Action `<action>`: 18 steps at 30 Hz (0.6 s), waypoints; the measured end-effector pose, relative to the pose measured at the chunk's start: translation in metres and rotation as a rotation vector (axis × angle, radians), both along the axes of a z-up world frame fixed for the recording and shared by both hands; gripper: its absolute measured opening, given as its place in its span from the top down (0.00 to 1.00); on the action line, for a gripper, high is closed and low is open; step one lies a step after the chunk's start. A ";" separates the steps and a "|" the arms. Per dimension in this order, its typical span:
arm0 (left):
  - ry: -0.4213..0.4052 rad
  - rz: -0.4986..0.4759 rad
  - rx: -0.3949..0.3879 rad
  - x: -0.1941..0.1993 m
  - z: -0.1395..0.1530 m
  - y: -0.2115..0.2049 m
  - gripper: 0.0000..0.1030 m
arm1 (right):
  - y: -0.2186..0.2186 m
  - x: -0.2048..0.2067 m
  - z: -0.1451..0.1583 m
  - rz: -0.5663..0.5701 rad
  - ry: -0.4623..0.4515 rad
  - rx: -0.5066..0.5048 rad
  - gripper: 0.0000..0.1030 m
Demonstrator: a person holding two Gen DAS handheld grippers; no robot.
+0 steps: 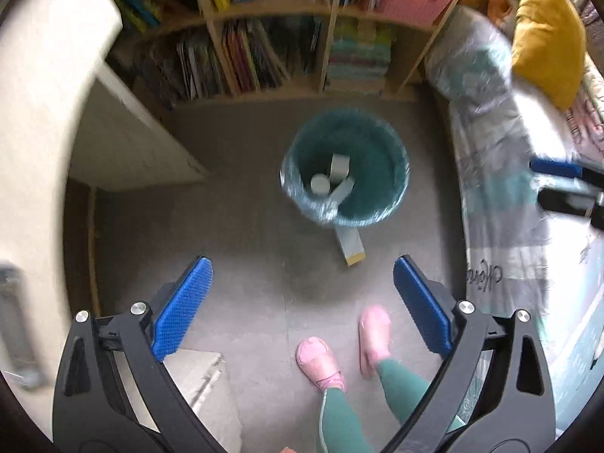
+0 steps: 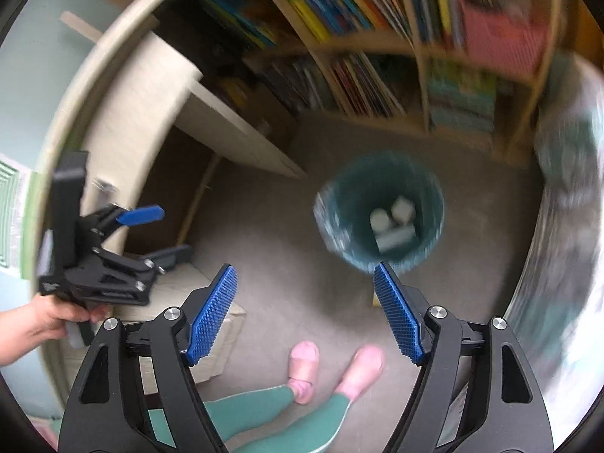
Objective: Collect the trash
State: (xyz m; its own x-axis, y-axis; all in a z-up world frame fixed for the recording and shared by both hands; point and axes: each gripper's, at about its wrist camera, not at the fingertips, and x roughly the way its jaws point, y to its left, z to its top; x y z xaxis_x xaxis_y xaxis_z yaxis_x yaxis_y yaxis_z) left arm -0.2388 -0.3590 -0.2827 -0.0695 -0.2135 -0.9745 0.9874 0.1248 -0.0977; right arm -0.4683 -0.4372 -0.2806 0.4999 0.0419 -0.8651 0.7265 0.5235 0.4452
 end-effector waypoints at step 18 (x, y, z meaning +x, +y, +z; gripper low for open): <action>0.019 0.130 0.072 0.012 -0.377 0.035 0.08 | 0.049 0.024 -0.427 -0.140 0.192 -0.032 0.24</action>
State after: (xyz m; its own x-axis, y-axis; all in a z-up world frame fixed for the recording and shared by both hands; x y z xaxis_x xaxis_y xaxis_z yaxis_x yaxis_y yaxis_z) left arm -0.2264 -0.3242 -0.6602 -0.0648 -0.1518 -0.9863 0.9604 0.2588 -0.1029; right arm -0.4438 -0.3886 -0.7081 0.3253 -0.0452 -0.9445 0.8626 0.4235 0.2768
